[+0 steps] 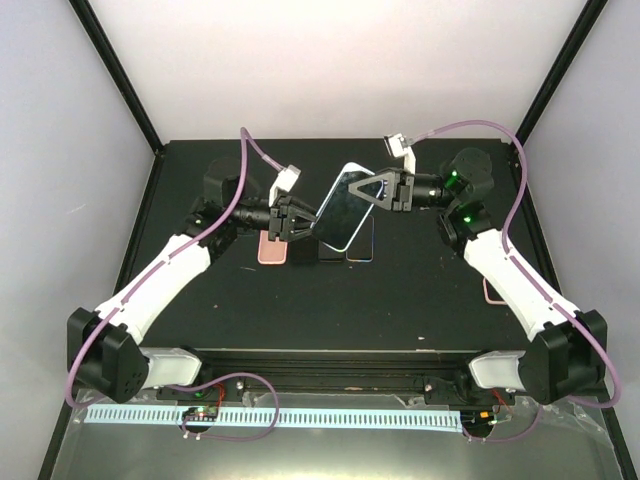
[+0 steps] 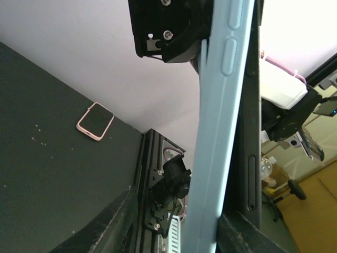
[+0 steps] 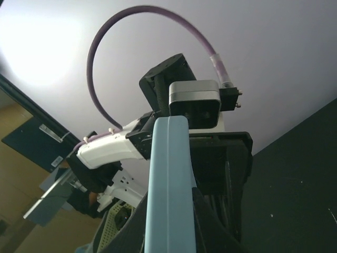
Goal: Take the phone out of the phone case
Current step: Remove the phone case from the phone.
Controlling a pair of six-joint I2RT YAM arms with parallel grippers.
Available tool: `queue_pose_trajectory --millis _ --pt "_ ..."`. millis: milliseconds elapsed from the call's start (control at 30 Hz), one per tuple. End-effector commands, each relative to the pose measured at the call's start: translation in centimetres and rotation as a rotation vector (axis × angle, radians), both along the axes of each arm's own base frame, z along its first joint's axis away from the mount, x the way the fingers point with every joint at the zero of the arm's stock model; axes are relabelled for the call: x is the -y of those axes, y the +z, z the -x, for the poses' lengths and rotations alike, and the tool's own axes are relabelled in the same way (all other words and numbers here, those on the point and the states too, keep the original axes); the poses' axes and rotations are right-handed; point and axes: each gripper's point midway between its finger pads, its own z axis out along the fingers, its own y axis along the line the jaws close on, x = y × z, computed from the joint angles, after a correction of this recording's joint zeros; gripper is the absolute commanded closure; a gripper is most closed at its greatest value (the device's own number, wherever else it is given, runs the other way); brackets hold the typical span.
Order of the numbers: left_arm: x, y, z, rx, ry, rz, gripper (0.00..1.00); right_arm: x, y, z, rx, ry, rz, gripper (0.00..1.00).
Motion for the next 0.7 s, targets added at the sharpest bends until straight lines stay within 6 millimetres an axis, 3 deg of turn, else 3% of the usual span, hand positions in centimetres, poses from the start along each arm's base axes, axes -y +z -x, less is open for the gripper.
queue_pose_trajectory --millis 0,200,433,567,667 --pt "0.6 1.5 -3.2 0.085 0.125 0.001 0.61 -1.4 0.3 6.9 0.05 0.254 0.057 0.99" --pt "1.2 3.4 -1.8 0.14 0.056 0.041 0.55 -2.3 -1.5 7.8 0.05 0.314 0.086 0.99" --pt "2.4 5.0 -0.7 0.193 0.006 0.051 0.58 -3.3 -3.3 8.0 0.009 0.326 0.115 0.99" --pt "3.1 4.7 -0.2 0.193 -0.016 0.037 0.67 -3.8 -3.8 8.0 -0.016 0.339 0.123 0.99" --pt "3.1 4.3 -0.1 0.168 -0.02 0.036 0.79 -3.8 -3.0 7.8 -0.001 0.354 0.117 0.99"
